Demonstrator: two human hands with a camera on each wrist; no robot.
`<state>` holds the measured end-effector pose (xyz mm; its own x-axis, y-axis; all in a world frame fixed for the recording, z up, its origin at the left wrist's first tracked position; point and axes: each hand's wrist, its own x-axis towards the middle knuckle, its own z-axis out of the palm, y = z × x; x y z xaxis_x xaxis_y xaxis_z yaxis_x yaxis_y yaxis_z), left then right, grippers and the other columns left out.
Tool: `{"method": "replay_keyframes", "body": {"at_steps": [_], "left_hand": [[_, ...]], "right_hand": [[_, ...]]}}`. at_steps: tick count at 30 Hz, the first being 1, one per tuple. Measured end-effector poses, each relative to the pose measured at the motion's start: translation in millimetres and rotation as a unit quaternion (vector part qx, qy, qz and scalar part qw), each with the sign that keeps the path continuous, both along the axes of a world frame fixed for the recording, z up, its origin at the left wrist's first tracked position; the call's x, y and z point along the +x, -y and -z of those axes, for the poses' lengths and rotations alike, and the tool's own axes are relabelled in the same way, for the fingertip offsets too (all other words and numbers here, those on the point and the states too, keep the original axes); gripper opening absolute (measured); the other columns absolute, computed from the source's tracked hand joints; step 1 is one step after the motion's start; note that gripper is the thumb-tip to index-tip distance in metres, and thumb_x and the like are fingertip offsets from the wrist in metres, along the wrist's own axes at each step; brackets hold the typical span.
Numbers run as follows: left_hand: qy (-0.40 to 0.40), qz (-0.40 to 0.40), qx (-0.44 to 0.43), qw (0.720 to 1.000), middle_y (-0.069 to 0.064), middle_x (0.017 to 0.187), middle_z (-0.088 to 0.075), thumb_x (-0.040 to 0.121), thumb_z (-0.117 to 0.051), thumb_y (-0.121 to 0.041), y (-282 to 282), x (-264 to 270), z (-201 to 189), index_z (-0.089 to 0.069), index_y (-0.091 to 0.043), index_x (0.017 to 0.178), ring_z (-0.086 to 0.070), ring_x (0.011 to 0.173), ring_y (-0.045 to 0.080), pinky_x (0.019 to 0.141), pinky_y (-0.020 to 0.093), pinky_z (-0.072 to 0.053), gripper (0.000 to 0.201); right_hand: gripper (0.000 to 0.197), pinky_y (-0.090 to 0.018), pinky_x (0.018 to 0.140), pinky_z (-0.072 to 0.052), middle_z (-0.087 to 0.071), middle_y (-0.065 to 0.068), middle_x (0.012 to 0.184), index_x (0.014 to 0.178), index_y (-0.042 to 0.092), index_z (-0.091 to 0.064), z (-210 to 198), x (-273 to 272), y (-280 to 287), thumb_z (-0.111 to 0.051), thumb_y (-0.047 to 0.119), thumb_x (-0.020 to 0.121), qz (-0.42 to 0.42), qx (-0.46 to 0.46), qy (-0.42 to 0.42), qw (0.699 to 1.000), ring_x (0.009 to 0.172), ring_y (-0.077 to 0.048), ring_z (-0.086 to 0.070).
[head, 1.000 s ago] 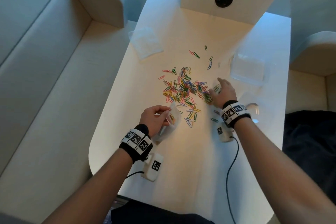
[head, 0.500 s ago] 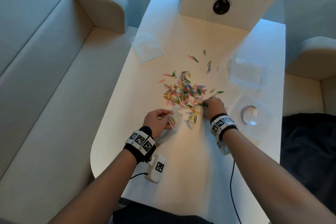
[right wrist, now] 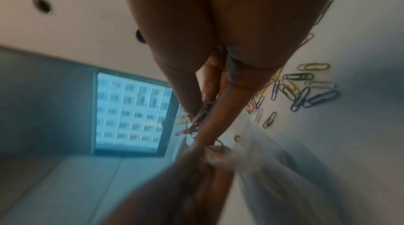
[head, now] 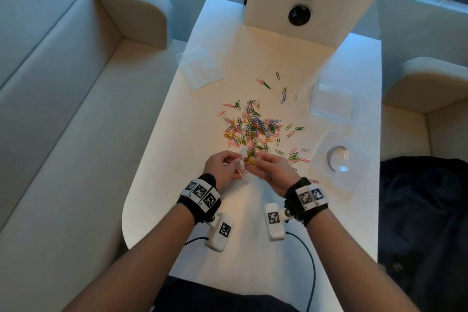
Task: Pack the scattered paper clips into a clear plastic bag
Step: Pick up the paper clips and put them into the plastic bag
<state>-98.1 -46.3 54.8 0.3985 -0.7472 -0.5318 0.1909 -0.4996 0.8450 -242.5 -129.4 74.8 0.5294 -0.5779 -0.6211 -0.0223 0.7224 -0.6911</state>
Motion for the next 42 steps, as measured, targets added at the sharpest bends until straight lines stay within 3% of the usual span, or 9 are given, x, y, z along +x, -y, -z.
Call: {"method": "replay_keyframes", "body": {"at_steps": [5, 8, 13, 18, 24, 27, 30, 35, 42], "left_hand": [[0.041, 0.021, 0.007, 0.999, 0.006, 0.082, -0.068, 0.094, -0.059, -0.004, -4, 1, 3, -0.068, -0.010, 0.099, -0.074, 0.083, 0.029, 0.074, 0.040, -0.063, 0.012], [0.064, 0.041, -0.001, 0.997, 0.008, 0.084, -0.068, 0.095, -0.058, -0.005, -6, 2, 2, -0.068, -0.011, 0.099, -0.073, 0.077, 0.024, 0.072, 0.034, -0.063, 0.012], [0.095, 0.054, -0.015, 0.994, 0.005, 0.081, -0.069, 0.095, -0.058, -0.007, -2, 2, -3, -0.069, -0.009, 0.105, -0.071, 0.068, 0.016, 0.069, 0.023, -0.061, 0.014], [0.115, 0.057, -0.009, 0.992, 0.005, 0.086, -0.072, 0.095, -0.059, -0.009, 0, 13, -5, -0.071, -0.013, 0.101, -0.074, 0.072, 0.019, 0.074, 0.031, -0.062, 0.014], [0.084, 0.013, 0.000, 0.996, 0.003, 0.087, -0.071, 0.092, -0.065, -0.014, -5, 29, -11, -0.072, -0.016, 0.098, -0.075, 0.073, 0.022, 0.076, 0.040, -0.062, 0.009], [0.067, -0.007, 0.001, 0.998, 0.003, 0.090, -0.071, 0.092, -0.066, -0.014, -10, 38, -16, -0.072, -0.017, 0.099, -0.075, 0.079, 0.020, 0.075, 0.042, -0.063, 0.009], [0.051, -0.020, -0.007, 0.998, 0.004, 0.095, -0.073, 0.092, -0.066, -0.012, -13, 45, -18, -0.071, -0.015, 0.100, -0.074, 0.085, 0.020, 0.076, 0.042, -0.062, 0.011], [0.042, -0.030, -0.023, 0.998, 0.004, 0.089, -0.074, 0.091, -0.065, -0.011, -10, 49, -17, -0.071, -0.019, 0.095, -0.075, 0.082, 0.022, 0.078, 0.042, -0.061, 0.011], [0.054, -0.031, -0.040, 0.997, 0.004, 0.088, -0.074, 0.093, -0.062, -0.007, 3, 56, -15, -0.071, -0.019, 0.094, -0.075, 0.082, 0.021, 0.074, 0.036, -0.062, 0.015]], "right_hand": [[0.012, -0.039, 0.080, -0.060, -0.073, -0.014, 0.091, 0.090, 0.015, -0.070, 15, 15, -16, -0.065, 0.004, 0.088, -0.066, -0.201, -0.232, 0.949, 0.081, -0.025, -0.072], [0.016, -0.028, 0.082, -0.055, -0.073, -0.003, 0.094, 0.103, 0.017, -0.072, 8, 20, -16, -0.063, 0.016, 0.089, -0.160, -0.314, -0.331, 0.875, 0.083, -0.015, -0.067], [0.034, -0.014, 0.072, -0.034, -0.069, -0.009, 0.112, 0.126, 0.011, -0.060, 3, 33, -27, -0.046, 0.006, 0.095, -0.215, -0.398, -0.352, 0.820, 0.092, -0.016, -0.058], [0.021, -0.025, 0.076, -0.051, -0.072, -0.004, 0.092, 0.106, 0.015, -0.072, -1, 33, -22, -0.058, 0.010, 0.091, -0.258, -0.466, -0.350, 0.770, 0.079, -0.016, -0.061], [0.014, -0.023, 0.070, -0.058, -0.071, 0.005, 0.081, 0.097, 0.014, -0.073, -14, 30, 47, -0.066, 0.025, 0.091, -0.163, -0.439, -0.230, 0.853, 0.068, -0.006, -0.066], [0.031, -0.032, 0.099, -0.049, -0.066, -0.002, 0.117, 0.121, 0.016, -0.064, 7, 32, 118, -0.062, 0.027, 0.092, -0.079, -0.474, -0.339, 0.809, 0.105, -0.013, -0.062], [0.064, -0.039, 0.113, -0.030, -0.031, -0.012, 0.154, 0.149, 0.014, -0.032, 33, 43, 184, -0.055, 0.038, 0.095, -0.132, -0.404, -0.467, 0.776, 0.139, -0.028, -0.034], [0.080, -0.053, 0.117, -0.016, 0.002, -0.018, 0.162, 0.155, 0.017, -0.001, 71, 78, 226, -0.044, 0.049, 0.096, -0.156, -0.284, -0.549, 0.771, 0.148, -0.038, -0.005], [0.078, -0.051, 0.120, -0.004, 0.006, -0.015, 0.162, 0.155, 0.017, 0.001, 89, 121, 257, -0.037, 0.053, 0.097, -0.167, -0.341, -0.550, 0.744, 0.149, -0.034, 0.003]]}}
